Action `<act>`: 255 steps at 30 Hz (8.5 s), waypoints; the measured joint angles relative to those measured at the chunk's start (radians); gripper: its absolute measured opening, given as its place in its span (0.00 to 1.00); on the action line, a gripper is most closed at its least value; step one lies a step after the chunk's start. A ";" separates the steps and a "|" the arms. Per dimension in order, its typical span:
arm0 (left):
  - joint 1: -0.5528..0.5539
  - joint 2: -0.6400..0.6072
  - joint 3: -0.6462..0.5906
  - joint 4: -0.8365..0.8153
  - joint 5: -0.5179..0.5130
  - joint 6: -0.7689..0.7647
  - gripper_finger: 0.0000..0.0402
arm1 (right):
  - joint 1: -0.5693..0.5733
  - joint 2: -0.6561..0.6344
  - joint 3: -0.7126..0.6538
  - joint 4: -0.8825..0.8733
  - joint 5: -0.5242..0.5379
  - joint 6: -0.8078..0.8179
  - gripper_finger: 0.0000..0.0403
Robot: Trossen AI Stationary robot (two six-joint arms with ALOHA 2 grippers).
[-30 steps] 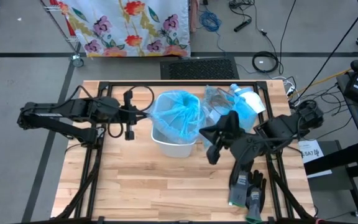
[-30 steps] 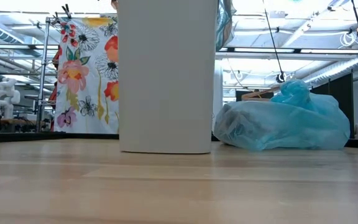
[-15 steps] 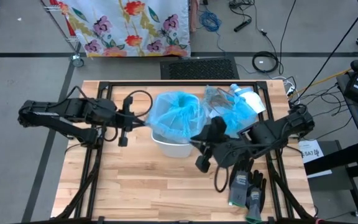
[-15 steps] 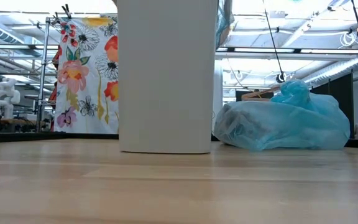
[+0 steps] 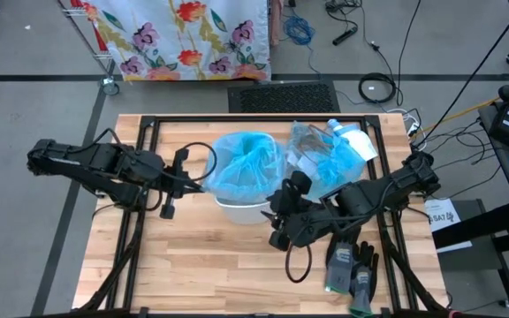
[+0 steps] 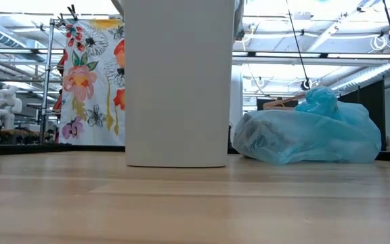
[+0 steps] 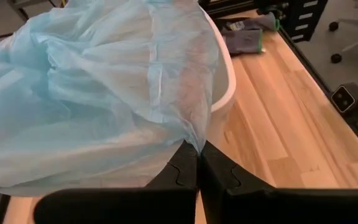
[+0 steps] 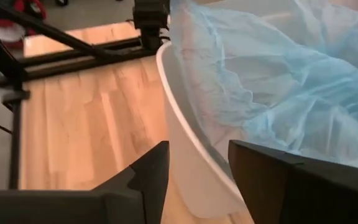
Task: Place trash/remove bag and relplace
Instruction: Insert the new blue trash bag into the white trash bin
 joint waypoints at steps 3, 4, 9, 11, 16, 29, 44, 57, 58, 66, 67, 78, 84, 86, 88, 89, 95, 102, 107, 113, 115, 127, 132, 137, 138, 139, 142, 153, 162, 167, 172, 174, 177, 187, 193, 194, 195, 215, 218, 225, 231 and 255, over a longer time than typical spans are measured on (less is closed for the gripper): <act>-0.004 0.000 0.000 0.000 0.000 0.000 0.01 | -0.013 0.014 0.000 0.000 0.001 -0.050 0.39; -0.004 0.000 0.000 0.000 0.000 0.000 0.01 | -0.018 0.018 0.000 0.000 0.001 -0.067 0.39; -0.004 0.000 0.000 0.004 -0.001 0.000 0.01 | -0.051 0.035 0.000 -0.010 -0.002 -0.125 0.37; -0.004 0.000 0.000 0.004 -0.004 0.000 0.01 | -0.063 0.040 0.000 -0.010 -0.018 -0.140 0.36; -0.004 0.000 0.000 0.009 -0.014 0.001 0.01 | -0.070 0.041 0.000 -0.018 -0.027 -0.172 0.35; -0.004 0.000 0.000 0.026 -0.028 0.002 0.01 | -0.081 0.038 0.001 -0.129 0.016 -0.184 0.34; -0.004 0.000 0.000 0.026 -0.042 0.002 0.01 | -0.142 0.037 0.000 -0.133 0.060 -0.161 0.01; -0.003 0.000 0.000 0.030 -0.069 0.003 0.01 | -0.144 0.022 -0.001 0.128 0.003 -0.385 0.14; -0.003 0.000 0.000 0.030 -0.069 0.003 0.01 | -0.147 0.023 -0.001 0.136 -0.008 -0.389 0.16; -0.003 0.000 0.021 0.060 -0.076 0.031 0.01 | -0.151 0.031 -0.001 0.142 -0.027 -0.438 0.33; -0.004 0.000 0.033 0.061 -0.076 0.035 0.01 | -0.153 0.031 -0.001 0.143 -0.026 -0.438 0.34; -0.002 -0.001 0.107 0.063 -0.095 0.061 0.01 | -0.156 0.030 -0.001 0.054 0.041 -0.464 0.33; -0.002 -0.001 0.107 0.062 -0.094 0.054 0.01 | -0.166 0.030 0.000 -0.008 0.114 -0.461 0.29; -0.002 -0.001 0.107 0.059 -0.094 0.053 0.01 | -0.173 0.030 0.000 -0.013 0.122 -0.459 0.26; -0.002 -0.001 0.107 0.049 -0.094 0.053 0.01 | -0.179 0.030 0.000 -0.022 0.153 -0.438 0.23; -0.002 -0.001 0.107 0.040 -0.094 0.050 0.01 | -0.183 0.030 0.000 -0.028 0.168 -0.426 0.22; -0.002 0.000 0.107 -0.009 -0.040 -0.027 0.01 | -0.193 0.027 0.000 -0.095 0.168 -0.325 0.11; -0.002 0.007 0.107 -0.025 -0.022 -0.052 0.01 | -0.146 -0.018 0.000 -0.149 0.156 -0.187 0.01; -0.001 0.043 0.107 -0.021 0.060 -0.053 0.01 | -0.112 -0.044 0.000 -0.207 0.072 -0.054 0.00; -0.001 0.103 0.107 -0.012 0.112 -0.077 0.01 | -0.106 -0.041 0.000 -0.273 -0.029 0.061 0.00; 0.007 0.106 0.107 0.007 0.115 -0.075 0.01 | -0.101 -0.041 0.000 -0.278 -0.043 0.087 0.00; 0.037 0.106 0.107 0.026 0.118 -0.156 0.01 | -0.053 -0.031 0.000 -0.280 -0.126 0.116 0.00; 0.025 0.134 0.107 0.028 0.145 -0.211 0.01 | -0.053 -0.031 0.000 -0.276 -0.137 0.084 0.00; 0.003 0.189 0.106 0.028 0.153 -0.262 0.01 | -0.054 -0.030 0.000 -0.239 -0.162 0.049 0.00; -0.004 0.203 0.106 0.028 0.156 -0.266 0.01 | -0.054 -0.031 0.000 -0.231 -0.164 0.048 0.00; -0.009 0.218 0.106 0.028 0.156 -0.276 0.01 | -0.054 -0.031 0.000 -0.227 -0.173 0.048 0.00; -0.026 0.248 0.106 0.027 0.157 -0.288 0.01 | -0.054 -0.030 0.000 -0.227 -0.186 0.069 0.00; -0.082 0.257 0.106 0.065 0.161 -0.288 0.01 | -0.047 -0.030 0.000 -0.223 -0.172 0.096 0.00; -0.132 0.256 0.106 0.098 0.177 -0.314 0.01 | -0.013 -0.053 0.000 -0.191 -0.292 0.128 0.00; -0.136 0.256 0.106 0.098 0.177 -0.315 0.01 | 0.006 -0.057 0.000 -0.177 -0.372 0.142 0.00; -0.136 0.256 0.106 0.102 0.176 -0.314 0.01 | 0.006 -0.057 0.000 -0.124 -0.437 0.143 0.00; -0.136 0.256 0.106 0.103 0.176 -0.314 0.01 | 0.005 -0.056 0.000 -0.122 -0.443 0.143 0.00; -0.136 0.256 0.106 0.105 0.175 -0.314 0.01 | 0.006 -0.046 0.000 -0.146 -0.463 0.137 0.00; -0.136 0.256 0.106 0.107 0.171 -0.314 0.01 | 0.005 -0.015 0.000 -0.162 -0.523 0.135 0.00; -0.135 0.256 0.106 0.105 0.167 -0.315 0.01 | 0.005 0.042 0.000 -0.213 -0.364 0.109 0.00; -0.135 0.256 0.106 0.105 0.159 -0.315 0.01 | 0.005 0.051 0.000 -0.212 -0.333 0.107 0.00; -0.136 0.256 0.106 0.104 0.146 -0.315 0.01 | 0.005 0.060 0.000 -0.212 -0.303 0.102 0.00; -0.230 0.307 0.096 0.098 0.038 -0.393 0.01 | -0.028 0.179 0.000 -0.235 -0.130 0.182 0.00; -0.252 0.340 0.092 0.081 -0.021 -0.392 0.01 | -0.030 0.179 0.000 -0.238 -0.130 0.191 0.00; -0.274 0.375 0.092 0.067 -0.106 -0.391 0.01 | -0.026 0.197 -0.005 -0.232 -0.125 0.226 0.00; -0.278 0.376 0.082 0.083 -0.115 -0.382 0.01 | 0.012 0.200 -0.084 -0.197 -0.130 0.304 0.00; -0.304 0.287 -0.018 0.221 -0.050 -0.497 0.11 | 0.102 0.143 -0.103 -0.095 -0.078 0.355 0.16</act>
